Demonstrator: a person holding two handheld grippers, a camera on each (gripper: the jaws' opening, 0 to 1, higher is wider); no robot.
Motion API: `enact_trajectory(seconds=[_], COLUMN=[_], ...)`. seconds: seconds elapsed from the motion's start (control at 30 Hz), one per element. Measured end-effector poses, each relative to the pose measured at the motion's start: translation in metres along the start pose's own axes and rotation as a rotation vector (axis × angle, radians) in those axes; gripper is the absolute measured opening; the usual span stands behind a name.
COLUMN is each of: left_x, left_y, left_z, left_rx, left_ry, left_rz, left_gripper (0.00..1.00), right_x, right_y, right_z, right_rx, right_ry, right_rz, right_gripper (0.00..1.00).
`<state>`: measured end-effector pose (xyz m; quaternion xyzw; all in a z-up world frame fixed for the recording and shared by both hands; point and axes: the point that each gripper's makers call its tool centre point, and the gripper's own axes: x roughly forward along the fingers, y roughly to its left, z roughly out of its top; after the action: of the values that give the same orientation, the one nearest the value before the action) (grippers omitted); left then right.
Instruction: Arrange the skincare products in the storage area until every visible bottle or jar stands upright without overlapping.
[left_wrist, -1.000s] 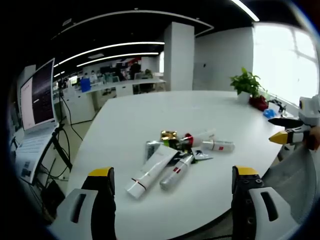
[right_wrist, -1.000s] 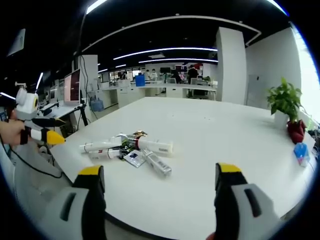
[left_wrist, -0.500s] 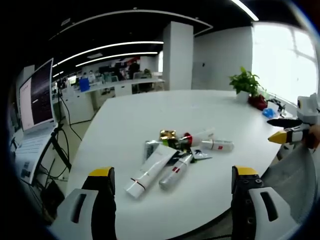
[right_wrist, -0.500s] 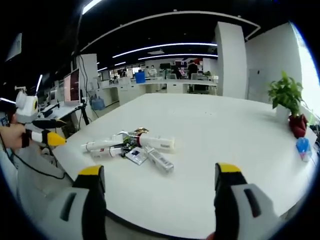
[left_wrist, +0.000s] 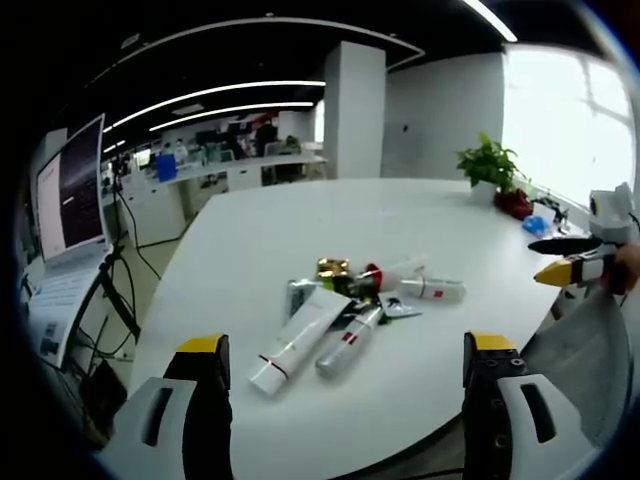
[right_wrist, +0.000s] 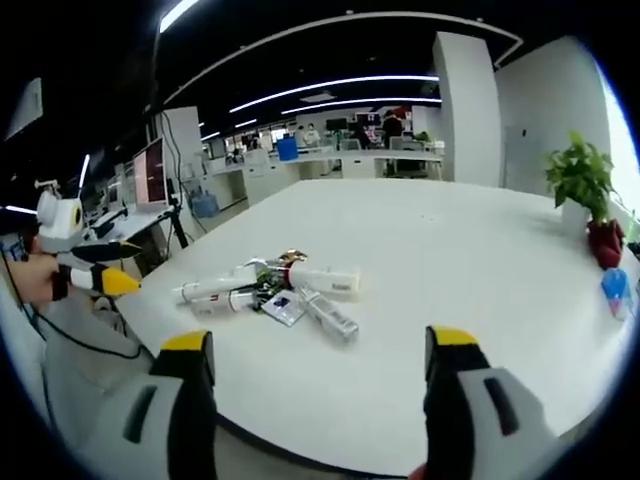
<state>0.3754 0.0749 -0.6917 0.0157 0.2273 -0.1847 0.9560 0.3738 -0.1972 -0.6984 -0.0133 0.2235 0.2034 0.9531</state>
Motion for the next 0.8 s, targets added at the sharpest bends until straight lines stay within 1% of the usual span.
enact_trajectory(seconds=[0.27, 0.37, 0.63, 0.8], left_x=[0.0, 0.0, 0.0, 0.0], left_y=[0.0, 0.001, 0.002, 0.002], left_z=[0.0, 0.0, -0.002, -0.002], left_rx=[0.006, 0.004, 0.001, -0.016], left_ry=[-0.004, -0.005, 0.002, 0.004], left_rz=[0.0, 0.002, -0.002, -0.01], left_gripper=[0.95, 0.95, 0.95, 0.95], right_x=[0.009, 0.012, 0.017, 0.027], right_y=[-0.006, -0.006, -0.004, -0.008], right_z=[0.006, 0.008, 0.004, 0.011], right_rx=[-0.041, -0.042, -0.076, -0.1], right_ry=[0.02, 0.022, 0.054, 0.057], right_rz=[0.011, 0.028, 0.062, 0.076], right_gripper=[0.87, 0.87, 0.86, 0.86])
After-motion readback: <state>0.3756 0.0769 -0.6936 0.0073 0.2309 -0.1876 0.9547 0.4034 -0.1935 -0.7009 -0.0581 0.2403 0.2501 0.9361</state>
